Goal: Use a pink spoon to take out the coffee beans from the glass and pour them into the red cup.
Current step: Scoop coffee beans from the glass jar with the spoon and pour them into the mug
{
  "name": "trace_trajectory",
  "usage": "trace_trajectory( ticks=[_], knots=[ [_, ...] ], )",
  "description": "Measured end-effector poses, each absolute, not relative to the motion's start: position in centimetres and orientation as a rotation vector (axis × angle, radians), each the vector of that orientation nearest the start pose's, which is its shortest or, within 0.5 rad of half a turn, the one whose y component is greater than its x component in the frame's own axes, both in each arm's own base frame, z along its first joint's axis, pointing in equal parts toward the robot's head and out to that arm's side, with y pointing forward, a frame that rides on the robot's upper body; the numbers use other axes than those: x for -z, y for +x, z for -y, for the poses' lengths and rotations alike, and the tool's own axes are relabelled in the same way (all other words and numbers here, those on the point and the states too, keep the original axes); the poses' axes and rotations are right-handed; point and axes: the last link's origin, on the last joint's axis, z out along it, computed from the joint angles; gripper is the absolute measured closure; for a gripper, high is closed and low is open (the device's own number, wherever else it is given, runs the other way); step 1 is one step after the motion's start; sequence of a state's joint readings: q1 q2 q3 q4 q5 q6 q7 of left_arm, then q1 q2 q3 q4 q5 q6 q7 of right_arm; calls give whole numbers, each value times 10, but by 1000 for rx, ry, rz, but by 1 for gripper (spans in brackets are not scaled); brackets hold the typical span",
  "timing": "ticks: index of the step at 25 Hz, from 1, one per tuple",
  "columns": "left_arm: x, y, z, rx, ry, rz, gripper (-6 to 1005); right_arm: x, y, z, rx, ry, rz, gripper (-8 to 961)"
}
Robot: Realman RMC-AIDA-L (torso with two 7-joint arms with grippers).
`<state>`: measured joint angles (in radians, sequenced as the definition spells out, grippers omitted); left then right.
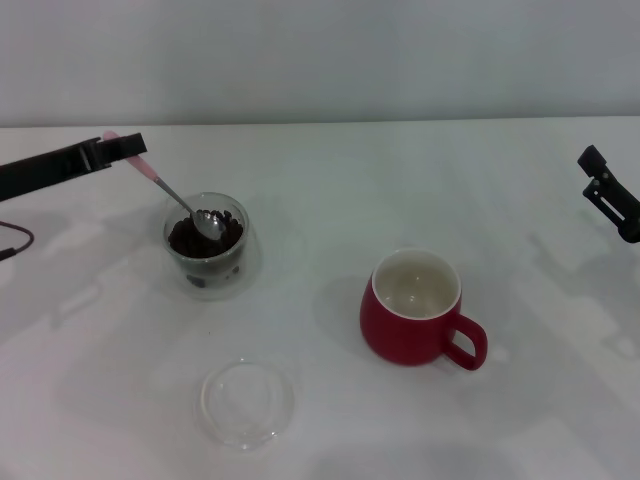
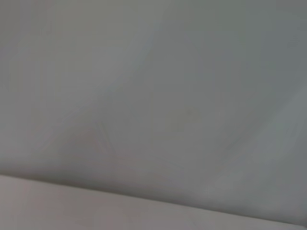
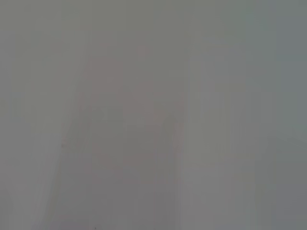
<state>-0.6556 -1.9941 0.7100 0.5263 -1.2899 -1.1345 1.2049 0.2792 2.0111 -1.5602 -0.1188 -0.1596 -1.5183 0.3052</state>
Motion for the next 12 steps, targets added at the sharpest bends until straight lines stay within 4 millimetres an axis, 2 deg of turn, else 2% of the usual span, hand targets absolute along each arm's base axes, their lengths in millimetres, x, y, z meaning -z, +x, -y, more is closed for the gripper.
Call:
trace_trajectory(
  ticks=[5,12],
  knots=[
    [-22,-270,-408,791,-2157,1392,862,-28,341,-272,-848,-1725,-294,79],
    [-18,-286,-398,803,-2068,1469,862,-27,342,-274,-840,-1728,-300,79]
  ],
)
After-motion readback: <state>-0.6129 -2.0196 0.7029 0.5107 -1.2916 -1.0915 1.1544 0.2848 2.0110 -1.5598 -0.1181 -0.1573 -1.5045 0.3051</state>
